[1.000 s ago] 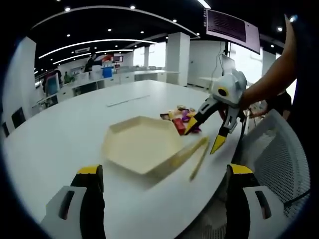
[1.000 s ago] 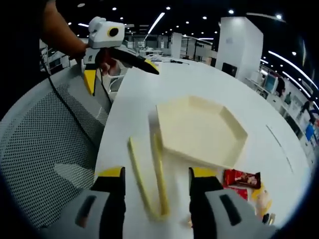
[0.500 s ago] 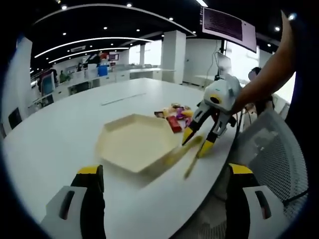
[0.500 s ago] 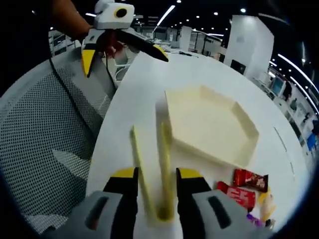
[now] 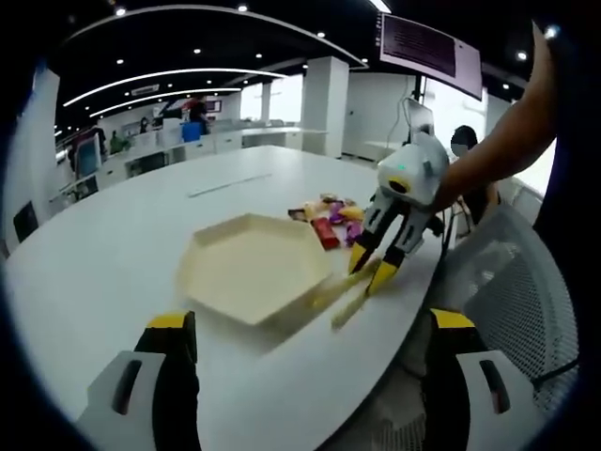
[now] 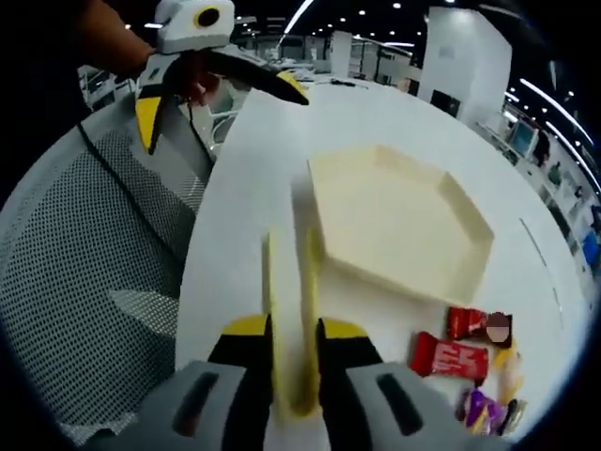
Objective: Place the target food into the container with the food tongs after gripping and lifting it, then release it inside without dropping or visibly crushing the food.
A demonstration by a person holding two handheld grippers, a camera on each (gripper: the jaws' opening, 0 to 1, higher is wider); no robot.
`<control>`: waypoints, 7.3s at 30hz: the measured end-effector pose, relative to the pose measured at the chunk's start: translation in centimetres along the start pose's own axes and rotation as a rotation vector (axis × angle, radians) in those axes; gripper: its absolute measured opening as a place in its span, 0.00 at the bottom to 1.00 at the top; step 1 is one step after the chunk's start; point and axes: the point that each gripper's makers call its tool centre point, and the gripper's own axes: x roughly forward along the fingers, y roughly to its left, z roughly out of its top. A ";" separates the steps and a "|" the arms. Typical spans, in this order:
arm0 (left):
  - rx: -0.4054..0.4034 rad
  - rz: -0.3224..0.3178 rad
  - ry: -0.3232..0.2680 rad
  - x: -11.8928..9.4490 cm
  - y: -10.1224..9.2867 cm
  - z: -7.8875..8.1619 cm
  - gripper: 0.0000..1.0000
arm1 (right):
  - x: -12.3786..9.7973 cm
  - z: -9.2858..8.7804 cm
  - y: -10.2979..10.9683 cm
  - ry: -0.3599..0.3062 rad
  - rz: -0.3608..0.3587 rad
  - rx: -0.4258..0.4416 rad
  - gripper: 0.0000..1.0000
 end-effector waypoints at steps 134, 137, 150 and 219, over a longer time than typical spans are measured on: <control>0.116 -0.683 -0.298 -3.4 -9.5 24.8 0.02 | -25.6 21.3 0.2 -0.814 0.094 0.122 0.17; 0.109 -0.691 -0.288 -3.3 -9.6 24.7 0.02 | -25.5 21.3 0.1 -0.812 0.096 0.122 0.17; 0.085 -0.692 -0.260 -3.2 -9.4 24.8 0.06 | -25.0 21.5 -0.1 -0.793 0.142 0.218 0.15; 0.163 -0.688 -0.161 -3.1 -10.5 25.8 0.00 | -26.1 22.9 0.5 -0.875 0.146 0.186 0.18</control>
